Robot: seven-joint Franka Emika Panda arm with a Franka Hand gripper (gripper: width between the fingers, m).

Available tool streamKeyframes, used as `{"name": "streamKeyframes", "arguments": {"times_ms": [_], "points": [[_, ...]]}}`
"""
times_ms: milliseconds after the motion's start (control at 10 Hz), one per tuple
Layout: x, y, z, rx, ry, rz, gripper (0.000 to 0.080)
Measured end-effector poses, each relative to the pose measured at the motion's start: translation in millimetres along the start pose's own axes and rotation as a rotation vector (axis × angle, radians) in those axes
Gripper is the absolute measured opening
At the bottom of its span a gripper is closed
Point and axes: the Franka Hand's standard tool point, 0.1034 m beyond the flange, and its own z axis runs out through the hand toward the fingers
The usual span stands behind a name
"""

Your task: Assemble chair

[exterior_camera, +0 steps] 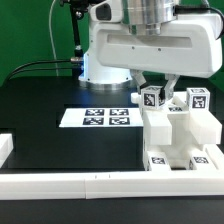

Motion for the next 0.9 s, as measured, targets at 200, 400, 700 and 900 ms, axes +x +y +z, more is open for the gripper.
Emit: {"name": "streamKeyframes", "arguments": {"times_ms": [200,400,700,900], "points": [[1.2,-3.6,0.6,0.032,-0.006,0.362,0.0282],[1.5,-5.6,1.2,0.043,-0.009,0.451,0.0283],[5.6,-7.9,-0.2,0.050,0.035,0.089,0.0504],[1.8,-8.8,-1.3,0.020,0.045,-0.301,0.0641]]}}
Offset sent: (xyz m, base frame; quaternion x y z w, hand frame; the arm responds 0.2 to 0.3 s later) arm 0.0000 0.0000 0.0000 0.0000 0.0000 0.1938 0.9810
